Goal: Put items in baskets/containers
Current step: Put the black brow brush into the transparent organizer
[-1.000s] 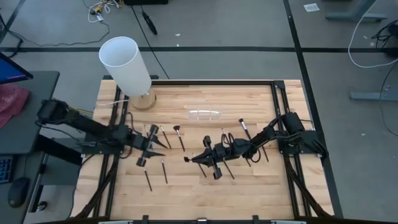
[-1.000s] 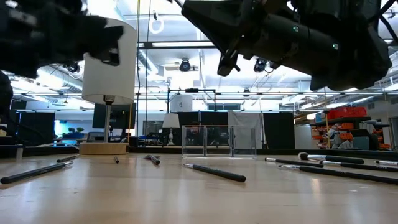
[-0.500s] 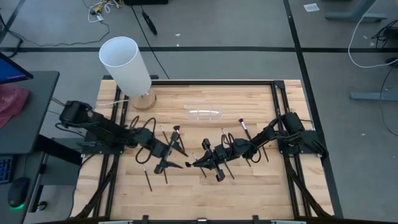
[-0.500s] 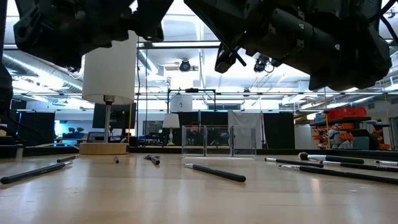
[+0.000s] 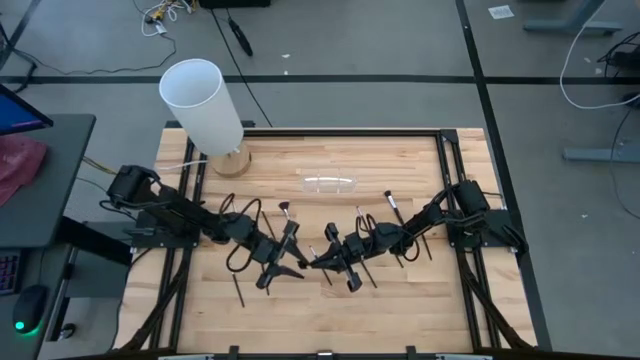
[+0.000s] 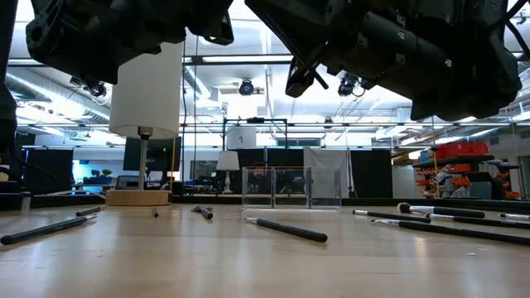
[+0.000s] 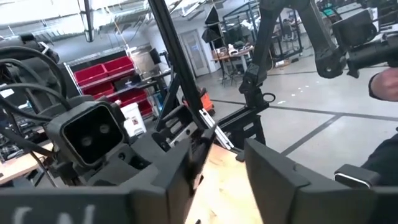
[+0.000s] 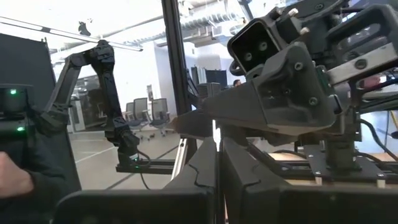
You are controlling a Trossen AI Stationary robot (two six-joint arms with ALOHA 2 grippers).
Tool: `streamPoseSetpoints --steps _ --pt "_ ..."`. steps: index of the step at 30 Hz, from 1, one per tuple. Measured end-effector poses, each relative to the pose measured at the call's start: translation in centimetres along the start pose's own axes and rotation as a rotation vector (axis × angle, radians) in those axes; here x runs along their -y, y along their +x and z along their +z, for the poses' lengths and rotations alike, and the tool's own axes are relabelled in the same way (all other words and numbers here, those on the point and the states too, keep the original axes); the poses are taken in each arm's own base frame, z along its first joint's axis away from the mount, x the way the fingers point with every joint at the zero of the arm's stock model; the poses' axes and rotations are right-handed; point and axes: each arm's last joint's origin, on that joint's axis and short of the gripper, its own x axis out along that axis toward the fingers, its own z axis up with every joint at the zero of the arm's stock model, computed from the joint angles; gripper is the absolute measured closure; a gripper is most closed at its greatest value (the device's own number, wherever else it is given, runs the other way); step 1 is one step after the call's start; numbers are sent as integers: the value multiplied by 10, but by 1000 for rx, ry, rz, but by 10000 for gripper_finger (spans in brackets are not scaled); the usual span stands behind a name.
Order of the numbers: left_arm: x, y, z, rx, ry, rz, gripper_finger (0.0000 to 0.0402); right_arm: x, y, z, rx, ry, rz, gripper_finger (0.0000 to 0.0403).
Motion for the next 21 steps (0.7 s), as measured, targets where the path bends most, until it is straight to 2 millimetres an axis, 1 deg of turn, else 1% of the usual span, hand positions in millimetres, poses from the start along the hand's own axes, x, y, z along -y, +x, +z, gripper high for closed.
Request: streamPoseSetpoints --steps 7,12,13,17,21 --pt "0 0 2 10 -2 -2 334 0 0 -1 -6 -2 6 398" --pt "0 0 2 8 1 1 381 0 0 -1 -15 2 4 398" --pt "0 0 2 7 0 0 387 0 0 -2 -21 3 3 397" --pt "0 -1 1 -8 -37 0 387 1 0 -5 -51 26 -7 381" --pt "-1 -3 4 -44 -79 4 386 4 -9 -9 -74 63 -68 348"
